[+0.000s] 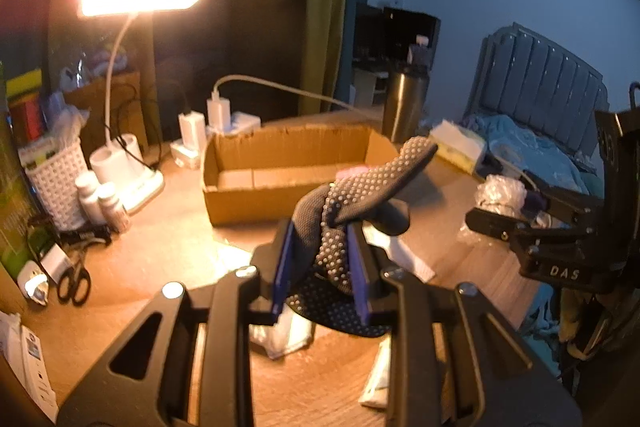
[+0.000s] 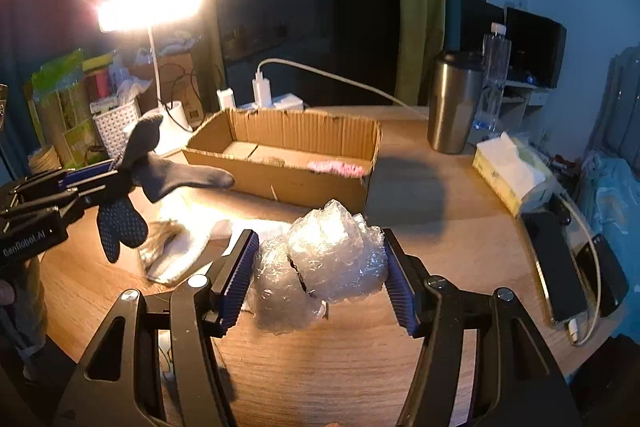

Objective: Organize soft objects
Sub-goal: 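Lift the glove and bubble-wrap bundle and carry both over the cardboard box, then open both grippers to drop the glove and bubble wrap into the box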

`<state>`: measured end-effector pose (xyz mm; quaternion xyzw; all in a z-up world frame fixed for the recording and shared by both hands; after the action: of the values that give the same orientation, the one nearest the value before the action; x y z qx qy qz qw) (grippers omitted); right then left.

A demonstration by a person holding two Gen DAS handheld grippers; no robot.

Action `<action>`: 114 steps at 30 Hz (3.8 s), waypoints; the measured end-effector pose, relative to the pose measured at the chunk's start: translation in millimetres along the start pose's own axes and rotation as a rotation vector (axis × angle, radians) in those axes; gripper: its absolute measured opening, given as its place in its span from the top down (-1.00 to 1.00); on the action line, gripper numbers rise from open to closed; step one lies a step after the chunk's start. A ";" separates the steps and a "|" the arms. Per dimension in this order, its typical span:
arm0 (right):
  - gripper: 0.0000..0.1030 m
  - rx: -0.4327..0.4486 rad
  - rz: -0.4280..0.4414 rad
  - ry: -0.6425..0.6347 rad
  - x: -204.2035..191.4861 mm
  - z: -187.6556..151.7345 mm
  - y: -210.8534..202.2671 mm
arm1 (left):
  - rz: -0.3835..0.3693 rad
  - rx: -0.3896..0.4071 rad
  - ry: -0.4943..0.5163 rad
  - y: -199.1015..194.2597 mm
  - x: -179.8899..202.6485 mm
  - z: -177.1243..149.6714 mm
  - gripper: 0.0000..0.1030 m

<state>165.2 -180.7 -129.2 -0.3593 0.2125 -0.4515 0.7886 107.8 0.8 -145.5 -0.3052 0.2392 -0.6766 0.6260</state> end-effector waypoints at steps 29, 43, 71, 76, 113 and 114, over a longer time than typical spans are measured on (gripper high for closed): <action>-0.24 0.180 -0.038 -0.035 -4.3 70.8 -46.1 | -0.013 0.146 -0.026 -46.3 -18.3 66.0 0.47; -0.24 0.220 -0.045 -0.015 9.9 100.2 -34.1 | 0.003 0.218 -0.020 -40.8 -28.8 95.2 0.47; -0.24 0.205 -0.031 0.048 37.3 139.7 48.3 | 0.085 0.195 -0.072 55.8 -67.8 124.4 0.47; -0.24 0.145 -0.011 0.046 39.4 140.8 85.3 | 0.124 0.188 -0.051 79.6 -70.3 118.9 0.47; -0.63 0.135 -0.051 0.011 20.8 120.9 70.8 | 0.084 0.128 -0.100 62.0 -73.3 104.0 -0.42; -0.63 0.141 -0.053 0.010 19.7 118.9 65.1 | 0.081 0.137 -0.097 55.9 -71.3 102.9 -0.42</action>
<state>289.9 -131.4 -101.4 -0.3063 0.1744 -0.4879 0.7986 222.5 71.9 -121.1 -0.2839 0.1739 -0.6501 0.6830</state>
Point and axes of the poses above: each gripper's, at about its wrist camera, not at the fingertips, and y roughly the way its jaws point, x to its right, z to its top, the point moved 2 cm from there along y, roughly the way its jaws point, and after that the axes turned 12 degrees about -x, right-handed, at the moved point
